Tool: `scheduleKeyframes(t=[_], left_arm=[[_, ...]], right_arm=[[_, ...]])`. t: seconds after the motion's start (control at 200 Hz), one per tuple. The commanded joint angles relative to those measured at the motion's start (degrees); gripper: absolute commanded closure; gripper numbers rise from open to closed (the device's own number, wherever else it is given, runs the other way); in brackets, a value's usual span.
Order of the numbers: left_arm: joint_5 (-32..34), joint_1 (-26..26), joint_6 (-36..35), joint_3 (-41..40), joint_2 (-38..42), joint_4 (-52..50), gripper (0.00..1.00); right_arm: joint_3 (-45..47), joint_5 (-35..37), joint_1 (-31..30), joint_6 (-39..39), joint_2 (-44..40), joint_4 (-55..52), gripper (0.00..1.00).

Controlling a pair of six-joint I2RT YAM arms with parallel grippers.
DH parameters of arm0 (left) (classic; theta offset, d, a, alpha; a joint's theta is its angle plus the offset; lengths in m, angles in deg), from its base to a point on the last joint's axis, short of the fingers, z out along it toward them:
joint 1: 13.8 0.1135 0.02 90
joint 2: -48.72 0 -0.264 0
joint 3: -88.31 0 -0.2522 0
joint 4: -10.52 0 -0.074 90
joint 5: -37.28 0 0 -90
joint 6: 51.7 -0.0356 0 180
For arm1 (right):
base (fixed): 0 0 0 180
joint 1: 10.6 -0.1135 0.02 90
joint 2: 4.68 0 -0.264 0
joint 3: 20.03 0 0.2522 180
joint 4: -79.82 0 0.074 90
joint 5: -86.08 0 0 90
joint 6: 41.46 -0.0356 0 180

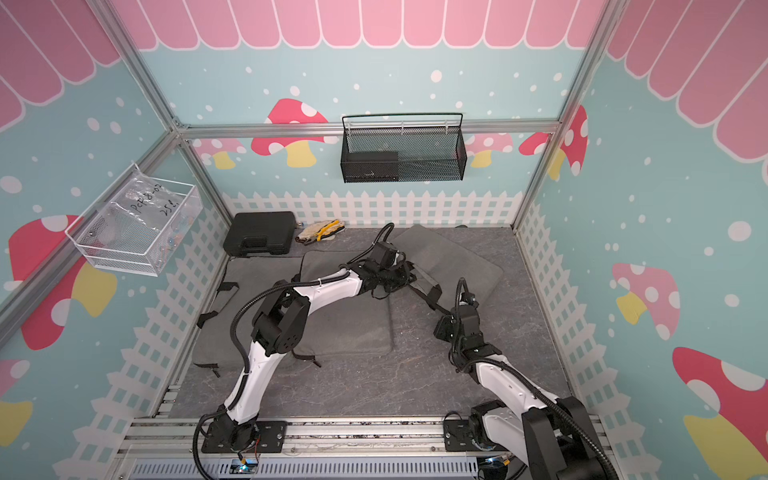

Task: Put the mouse into the laptop bag
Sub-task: Zip the zipper on the zippered laptop bag.

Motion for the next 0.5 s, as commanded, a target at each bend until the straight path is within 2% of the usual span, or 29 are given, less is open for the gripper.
scheduleKeyframes(t=[0.0,0.13,0.19,0.23,0.29,0.375,0.415,0.495], left_arm=[[8.3,4.2,-3.0,6.2,-1.3,0.7,1.00],[8.6,4.7,-4.8,11.2,-2.3,-2.9,1.00],[9.4,4.7,-5.4,11.8,-1.7,-3.4,0.93],[9.9,4.6,-5.6,11.9,-1.2,-3.5,0.86],[10.3,4.6,-6.2,11.8,-0.4,-3.7,0.70],[10.2,4.7,-6.4,9.2,2.6,-4.5,0.40],[10.4,4.6,-6.3,5.8,5.4,-4.2,0.31],[11.9,4.0,-5.8,-5.0,13.3,-0.9,0.22]], right_arm=[[1.3,0.9,0.4,-1.7,-1.9,-5.8,1.00],[0.7,-1.0,0.3,-1.3,-3.1,-6.7,1.00],[0.7,-2.4,0.1,-1.3,-3.6,-6.6,1.00],[0.6,-2.9,-0.3,-1.6,-3.8,-6.5,1.00],[0.3,-3.4,-1.8,-2.3,-3.5,-5.8,1.00],[-1.4,-3.3,-4.1,-3.1,-1.6,-5.9,1.00],[-2.3,-2.8,-5.3,-3.4,-0.7,-5.9,1.00],[-3.5,-2.1,-7.6,-4.2,0.4,-5.4,1.00]])
